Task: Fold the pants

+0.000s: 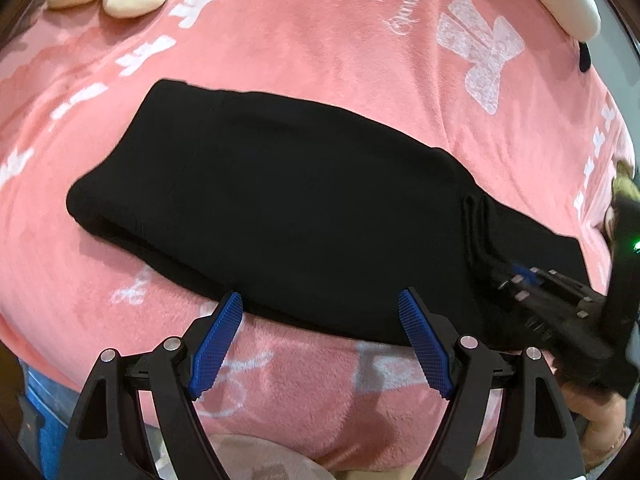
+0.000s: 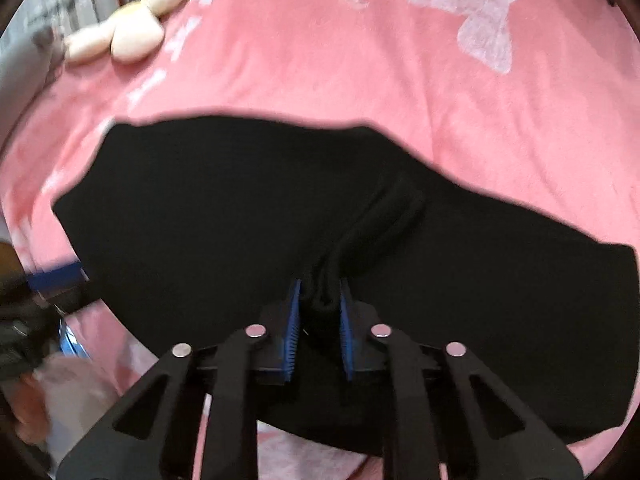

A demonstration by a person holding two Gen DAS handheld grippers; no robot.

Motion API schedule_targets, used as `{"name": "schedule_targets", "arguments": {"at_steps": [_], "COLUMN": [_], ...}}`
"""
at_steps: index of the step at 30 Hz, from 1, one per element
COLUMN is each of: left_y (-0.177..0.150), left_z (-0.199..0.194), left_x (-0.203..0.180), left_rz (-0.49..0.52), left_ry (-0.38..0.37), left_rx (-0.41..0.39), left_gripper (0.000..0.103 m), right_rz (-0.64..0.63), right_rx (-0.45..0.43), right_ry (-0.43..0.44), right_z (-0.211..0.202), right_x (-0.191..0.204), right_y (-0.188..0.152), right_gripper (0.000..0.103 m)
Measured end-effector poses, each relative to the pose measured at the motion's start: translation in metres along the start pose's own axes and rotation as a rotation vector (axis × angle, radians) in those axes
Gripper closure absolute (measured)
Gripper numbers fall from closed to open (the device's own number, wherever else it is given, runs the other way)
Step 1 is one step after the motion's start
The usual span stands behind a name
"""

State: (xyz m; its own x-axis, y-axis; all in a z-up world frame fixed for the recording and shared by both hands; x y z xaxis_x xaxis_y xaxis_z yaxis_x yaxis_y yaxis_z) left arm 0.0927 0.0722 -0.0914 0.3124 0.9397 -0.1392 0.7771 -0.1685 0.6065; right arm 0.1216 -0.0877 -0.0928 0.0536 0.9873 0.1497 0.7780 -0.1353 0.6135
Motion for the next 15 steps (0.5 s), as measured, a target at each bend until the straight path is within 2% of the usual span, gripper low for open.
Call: {"name": "schedule_targets", "arguments": {"at_steps": [2,3,4,6,9,12,15], "left_y": [0.0,0.0,0.001,0.001,0.001,0.005,0.0], "left_z": [0.001,0.001,0.002,0.003,-0.001,-0.034,-0.051], "left_x": [0.004,0.006,0.007,0.007,0.012,0.044,0.093], "left_rz": [-0.034,-0.051,-0.058,-0.068,-0.078,-0.143,-0.26], "left_ry": [-0.018,-0.025,-0.028,-0.026,-0.01,0.041,0.114], "left_rx": [-0.004,-0.005,-0.004,0.001,-0.009,-0.146,-0.189], "left_gripper": [0.025,0.025,0.025,0.025,0.025,0.024,0.019], "right_rz": [0.007,0.014,0.014,-0.013,0.048,0.139,0.195], "right_rx": [-0.054,-0.062,-0.036,0.083,0.016,-0.053,-0.073], "right_ry": [0.022,0.049,0.062,0.035,0.083,0.105,0.106], "right_z": [-0.017,-0.021,-0.014,0.017,0.003,-0.029,-0.059], "right_x": [0.005,0.008,0.009,0.006,0.002,-0.014,-0.033], "right_y": [0.009,0.011,0.008,-0.01,-0.016,-0.02,-0.033], "right_gripper": [0.087,0.083,0.08,0.076,0.072,0.06,0.043]}}
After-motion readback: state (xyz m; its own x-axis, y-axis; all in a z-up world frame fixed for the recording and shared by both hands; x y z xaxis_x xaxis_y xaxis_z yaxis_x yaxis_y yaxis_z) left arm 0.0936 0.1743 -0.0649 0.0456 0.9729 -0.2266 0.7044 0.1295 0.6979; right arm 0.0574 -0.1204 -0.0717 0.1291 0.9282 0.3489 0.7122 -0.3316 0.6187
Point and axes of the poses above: each gripper's, at about its wrist camera, not at the fingertips, and z roughly the way its jaws point, x to its left, y to its top, the point moved 7 cm from there along z, roughly the way its jaws point, and after that the axes turned 13 degrees about z, right-handed, at the moved point
